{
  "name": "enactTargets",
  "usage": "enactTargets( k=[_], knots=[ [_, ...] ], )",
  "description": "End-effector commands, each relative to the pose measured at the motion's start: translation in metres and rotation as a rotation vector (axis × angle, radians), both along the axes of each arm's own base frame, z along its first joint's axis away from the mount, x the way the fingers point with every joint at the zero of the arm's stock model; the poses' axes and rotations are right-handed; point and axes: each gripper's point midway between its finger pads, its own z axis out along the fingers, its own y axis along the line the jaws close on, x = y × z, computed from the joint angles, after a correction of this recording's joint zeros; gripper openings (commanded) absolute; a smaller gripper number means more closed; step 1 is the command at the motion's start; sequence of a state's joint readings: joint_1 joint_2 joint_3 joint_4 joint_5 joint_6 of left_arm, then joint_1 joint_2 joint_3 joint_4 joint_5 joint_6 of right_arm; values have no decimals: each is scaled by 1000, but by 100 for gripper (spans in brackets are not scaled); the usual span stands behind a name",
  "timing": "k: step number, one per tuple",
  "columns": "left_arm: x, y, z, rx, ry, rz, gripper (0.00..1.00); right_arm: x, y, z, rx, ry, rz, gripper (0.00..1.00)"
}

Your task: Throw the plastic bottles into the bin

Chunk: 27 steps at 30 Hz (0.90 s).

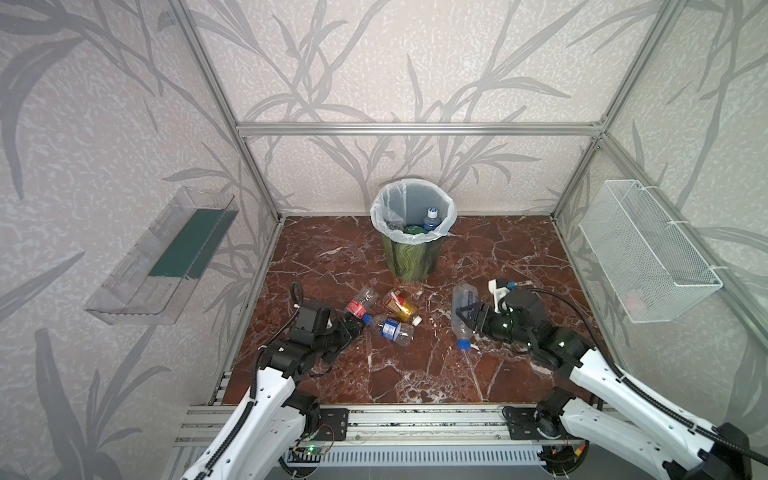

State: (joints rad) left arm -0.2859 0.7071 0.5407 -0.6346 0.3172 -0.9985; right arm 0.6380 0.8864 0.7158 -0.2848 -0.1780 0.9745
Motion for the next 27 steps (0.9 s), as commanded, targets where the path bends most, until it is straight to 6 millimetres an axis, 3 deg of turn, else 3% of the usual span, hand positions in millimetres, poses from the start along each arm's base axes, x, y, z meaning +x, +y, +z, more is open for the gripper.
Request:
enactTargets(
  k=[1,4,5,6,8,10,12,15,22,27],
  knots=[
    [9,-2,24,-20,-51,5,91,36,25,118,131,-226,23,63],
    [15,-3,36,-23,-68,7,91,81,42,214,144,-344,0,69],
    [17,-4,41,-22,-73,4,91,100,43,225,101,-334,-33,76],
    [19,-5,46,-23,-78,0,91,117,40,221,67,-286,-74,81],
    [21,-5,55,-23,-85,-3,91,152,27,190,77,-162,-138,84],
    [21,-4,61,-16,-99,-2,91,164,12,164,105,-124,-195,84],
    [20,-2,60,-12,-116,6,91,158,5,149,85,-126,-206,85],
    [17,-3,50,-22,-104,4,92,128,3,120,54,-117,-151,85],
    [19,-4,31,-20,-82,3,92,45,-21,30,-54,-25,-78,84],
    [24,-8,22,-37,-51,3,92,7,-26,-29,-134,80,-39,81]
  ],
)
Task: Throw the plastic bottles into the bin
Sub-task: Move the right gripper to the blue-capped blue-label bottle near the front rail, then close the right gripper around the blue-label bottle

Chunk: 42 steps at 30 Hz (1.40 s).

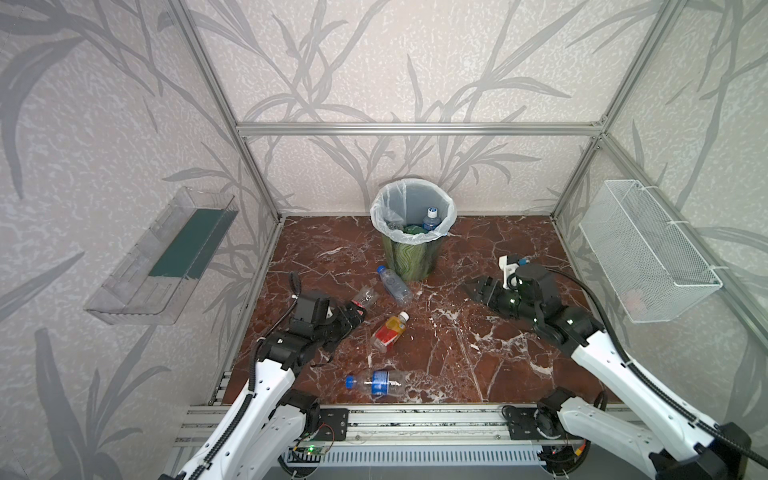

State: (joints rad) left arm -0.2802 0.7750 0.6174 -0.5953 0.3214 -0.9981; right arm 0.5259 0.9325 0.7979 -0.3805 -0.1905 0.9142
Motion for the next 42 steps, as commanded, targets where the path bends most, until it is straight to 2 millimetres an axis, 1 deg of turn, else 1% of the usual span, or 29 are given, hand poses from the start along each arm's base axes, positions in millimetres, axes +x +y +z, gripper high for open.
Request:
enactTargets(
  k=[1,3,4,6,7,10,11,15,18,20,22,23,25,31,32,34,39,42],
  knots=[
    [3,-4,-4,-24,3,-5,92,-19,4,-42,-90,78,56,81],
    [1,-5,-8,-28,19,-9,91,-28,16,-57,-132,97,111,80],
    [-2,-4,-10,-28,26,-9,91,-34,26,-62,-148,102,150,80],
    [-6,-1,-11,-20,30,3,91,-53,53,-70,-184,101,256,80],
    [-8,2,-10,-14,22,13,91,-66,67,-74,-215,92,327,80],
    [-12,10,-7,6,-11,38,91,-97,102,-86,-296,62,509,80],
    [-13,11,-6,8,-13,41,91,-114,116,-90,-324,34,601,80],
    [-14,10,-8,5,0,40,91,-151,150,-94,-416,-78,845,80],
    [-15,11,-7,4,-7,45,91,-184,176,-97,-476,-163,1028,78],
    [-15,13,-3,5,-15,51,91,-209,192,-103,-524,-209,1146,78],
    [-16,15,0,10,-21,53,91,-228,203,-112,-577,-235,1228,80],
    [-17,16,2,14,-23,54,91,-232,206,-118,-617,-239,1253,81],
    [-17,18,4,16,-24,59,91,-232,206,-129,-695,-237,1277,84],
    [-19,22,9,13,-34,70,92,-220,220,-137,-761,-314,1267,89],
    [-19,23,10,14,-37,71,91,-219,222,-144,-785,-308,1275,90],
    [-19,24,11,13,-38,71,92,-215,226,-152,-813,-312,1272,90],
    [-21,25,12,8,-35,76,92,-209,232,-172,-878,-298,1259,87],
    [-22,26,13,9,-38,77,91,-201,229,-180,-900,-274,1230,80]
  ],
)
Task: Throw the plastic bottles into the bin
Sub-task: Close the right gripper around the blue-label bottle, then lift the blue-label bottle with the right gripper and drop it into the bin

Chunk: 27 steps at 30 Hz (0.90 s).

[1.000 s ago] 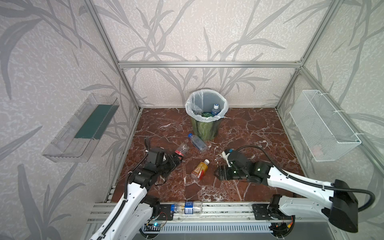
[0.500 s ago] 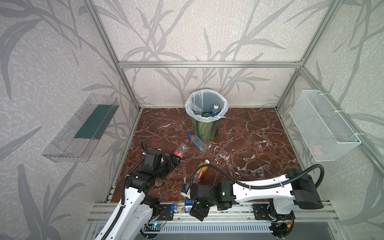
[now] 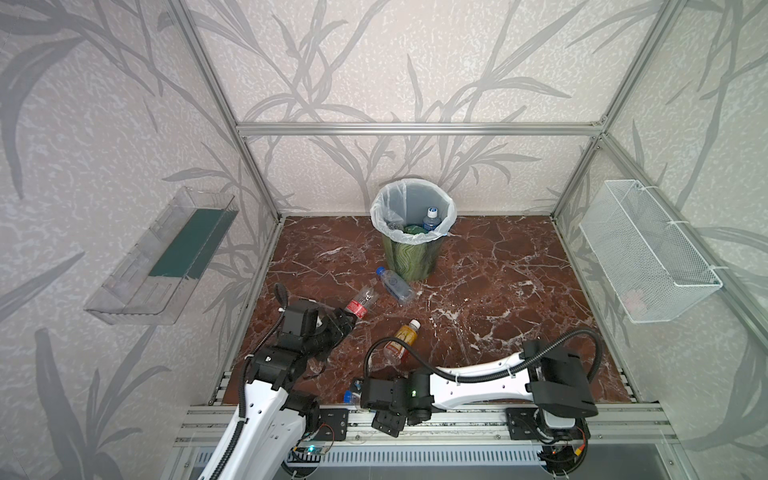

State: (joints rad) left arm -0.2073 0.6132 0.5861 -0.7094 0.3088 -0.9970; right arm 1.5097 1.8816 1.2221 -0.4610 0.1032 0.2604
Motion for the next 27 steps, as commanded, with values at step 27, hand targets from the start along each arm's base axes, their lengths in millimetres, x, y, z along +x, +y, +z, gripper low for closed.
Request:
enactTargets(
  k=[27],
  knots=[
    [3,0,1,-16,5,-5,91,87,-110,79,625,221,-697,57]
  ],
)
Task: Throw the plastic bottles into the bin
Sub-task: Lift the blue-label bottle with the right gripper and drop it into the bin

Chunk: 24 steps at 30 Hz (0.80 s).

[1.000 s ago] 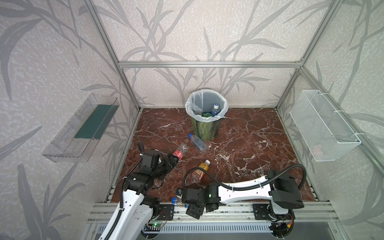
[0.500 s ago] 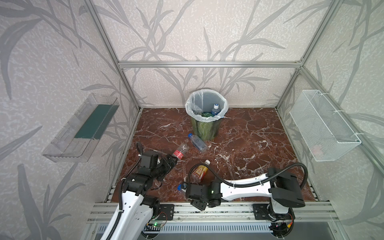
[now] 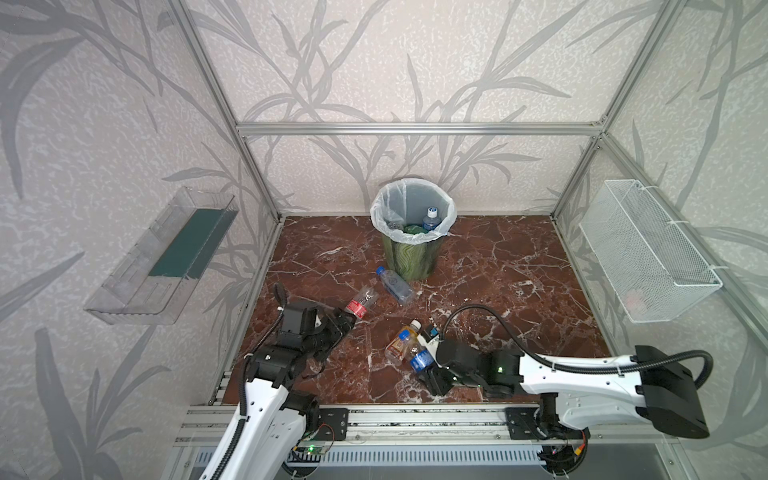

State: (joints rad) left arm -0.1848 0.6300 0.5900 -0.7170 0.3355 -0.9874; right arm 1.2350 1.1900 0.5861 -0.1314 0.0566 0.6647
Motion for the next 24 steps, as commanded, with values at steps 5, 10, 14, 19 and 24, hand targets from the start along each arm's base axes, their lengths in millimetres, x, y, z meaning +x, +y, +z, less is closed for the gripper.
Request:
enactTargets(
  k=[5,10,14,19,24],
  knots=[
    [3,-1,0,-3,-5,-5,91,38,-25,56,263,-18,-234,56],
    [6,-2,0,-5,-2,-6,90,73,-39,121,322,-135,-280,57],
    [10,-2,5,-11,-12,-3,90,118,-35,205,381,-273,-279,57],
    [14,-3,25,-18,-37,-1,90,216,-24,302,342,-374,-355,60],
    [9,3,53,17,-86,-3,91,270,2,300,273,-239,-323,92]
  ],
)
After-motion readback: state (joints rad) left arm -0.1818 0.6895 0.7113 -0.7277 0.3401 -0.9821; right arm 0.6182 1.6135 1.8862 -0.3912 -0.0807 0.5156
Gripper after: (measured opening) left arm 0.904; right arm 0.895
